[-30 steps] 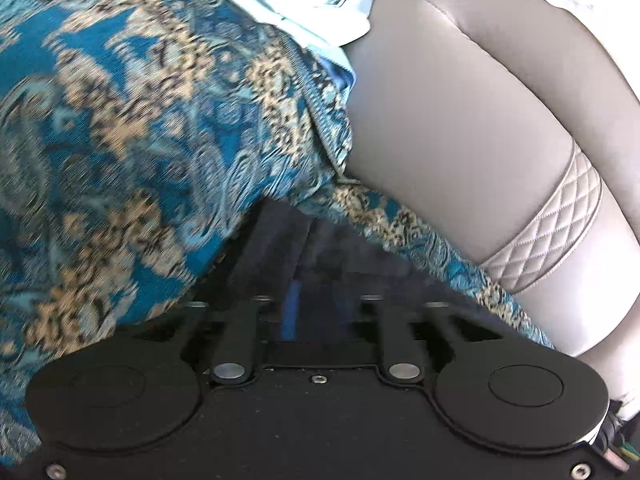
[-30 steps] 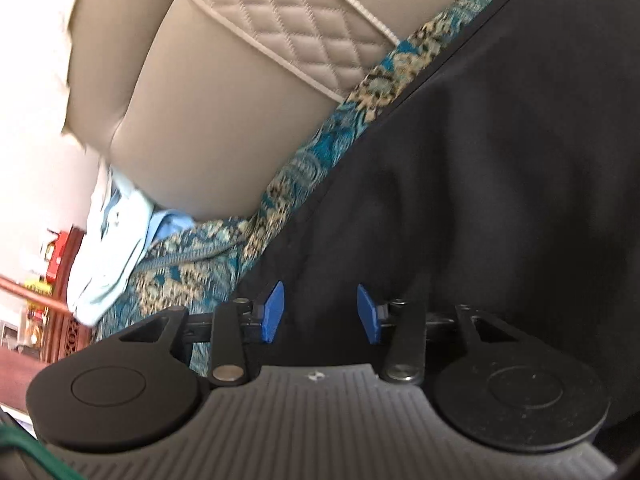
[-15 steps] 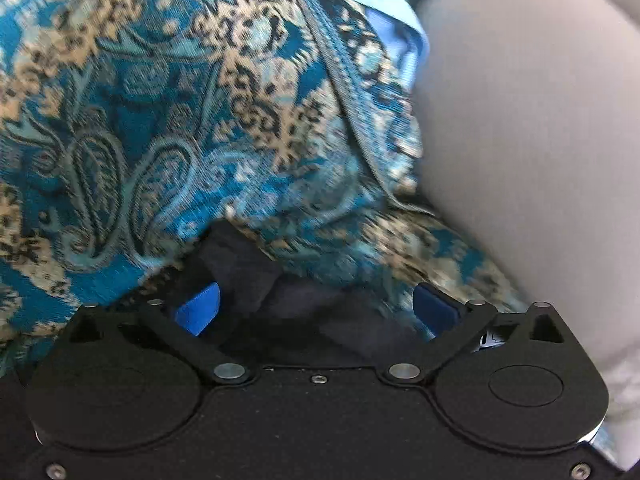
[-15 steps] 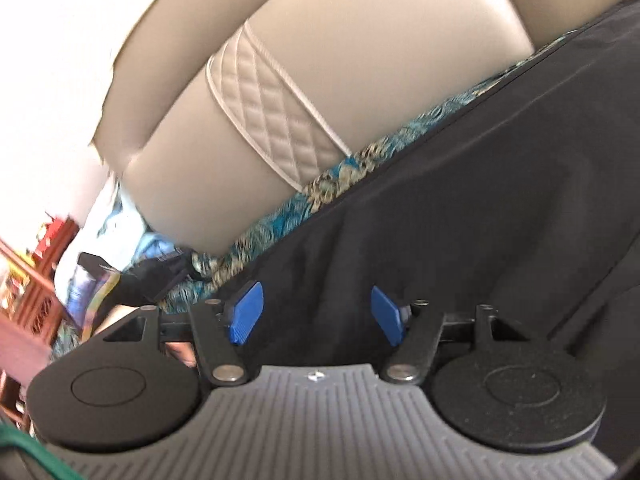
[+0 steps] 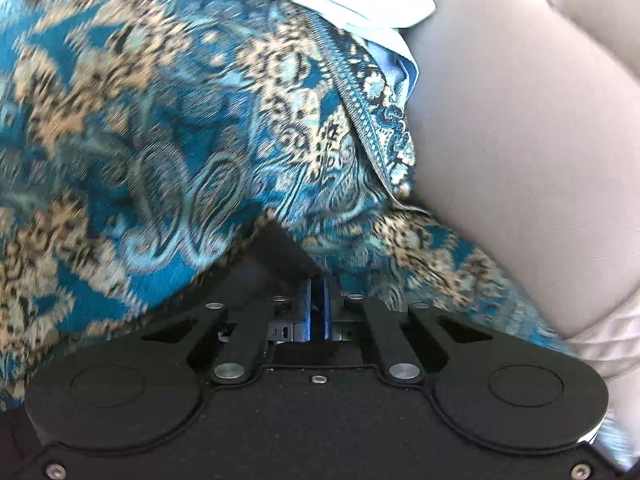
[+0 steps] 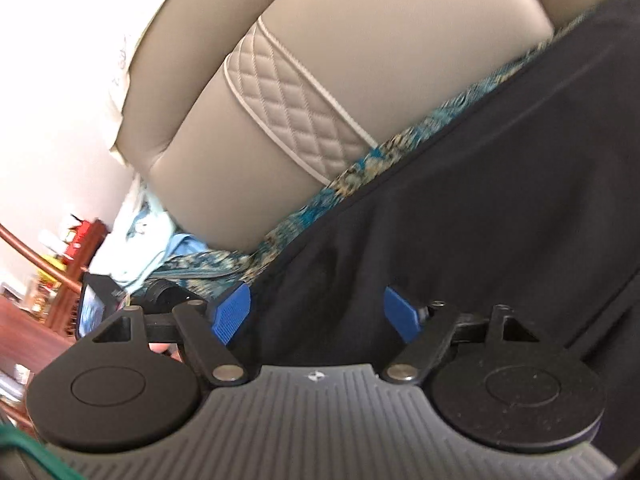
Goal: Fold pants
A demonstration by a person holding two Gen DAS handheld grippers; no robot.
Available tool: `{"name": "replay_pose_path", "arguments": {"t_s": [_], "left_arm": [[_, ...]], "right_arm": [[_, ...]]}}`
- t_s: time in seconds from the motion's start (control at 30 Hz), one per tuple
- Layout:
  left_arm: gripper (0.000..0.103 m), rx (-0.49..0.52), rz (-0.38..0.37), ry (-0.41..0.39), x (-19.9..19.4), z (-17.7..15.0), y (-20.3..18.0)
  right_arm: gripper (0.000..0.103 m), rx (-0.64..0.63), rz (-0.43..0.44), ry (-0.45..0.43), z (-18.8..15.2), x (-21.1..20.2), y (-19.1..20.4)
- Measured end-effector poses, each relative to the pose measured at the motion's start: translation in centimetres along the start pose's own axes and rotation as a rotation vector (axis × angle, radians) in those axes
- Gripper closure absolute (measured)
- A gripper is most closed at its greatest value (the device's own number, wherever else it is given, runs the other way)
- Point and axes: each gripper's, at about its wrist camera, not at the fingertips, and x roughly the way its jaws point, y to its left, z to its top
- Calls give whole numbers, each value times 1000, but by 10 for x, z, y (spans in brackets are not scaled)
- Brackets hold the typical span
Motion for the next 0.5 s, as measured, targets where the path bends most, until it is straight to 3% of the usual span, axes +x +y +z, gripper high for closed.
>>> {"name": "replay_pose_path", "arguments": {"t_s": [0.2,0.5], "left_arm": [[99,12,-116,36,-40,-5,31],[100,28,-178,80,-64,-1,60]], "right_arm": [[18,66,80,46,-16,14,3],[26,103,146,81,-33,57,27]]}}
